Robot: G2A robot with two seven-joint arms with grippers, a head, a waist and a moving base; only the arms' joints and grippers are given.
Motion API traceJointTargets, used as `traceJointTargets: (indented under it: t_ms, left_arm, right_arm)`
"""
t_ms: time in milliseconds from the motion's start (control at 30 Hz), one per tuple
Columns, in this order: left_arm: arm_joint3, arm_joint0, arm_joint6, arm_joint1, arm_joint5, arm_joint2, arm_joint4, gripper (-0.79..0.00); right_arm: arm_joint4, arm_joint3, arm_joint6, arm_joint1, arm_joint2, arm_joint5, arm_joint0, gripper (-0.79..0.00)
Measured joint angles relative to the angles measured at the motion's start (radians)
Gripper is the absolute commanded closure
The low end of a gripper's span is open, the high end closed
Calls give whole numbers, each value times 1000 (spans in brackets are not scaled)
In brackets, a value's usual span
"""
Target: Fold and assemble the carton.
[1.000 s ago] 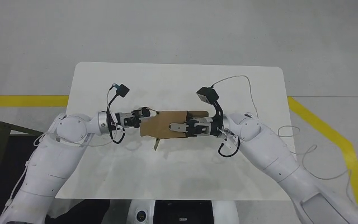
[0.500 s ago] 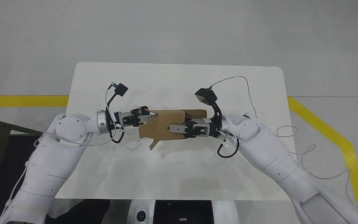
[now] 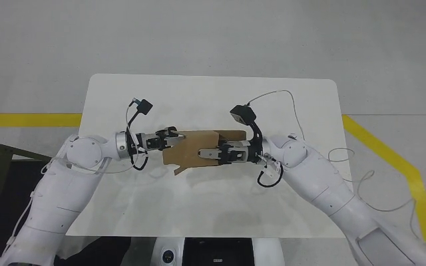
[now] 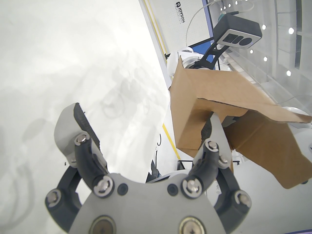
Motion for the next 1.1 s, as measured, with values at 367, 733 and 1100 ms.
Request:
traceJointTargets:
  t_ms: [367,733,1100]
  left_arm:
    - [0,1,0,-2,4,1,-4,-785]
    - [-6,24,-3,4,7,-20,42,-785]
    - [-65,39,-30,8,-16,-11,104,-785]
  right_arm:
    - [-7,22,-12,0,10,-12,1,0]
    - [-36,58,-48,4,73,-34,-11,0]
    - [-133,59,-108,-4,108,-19,-18,0]
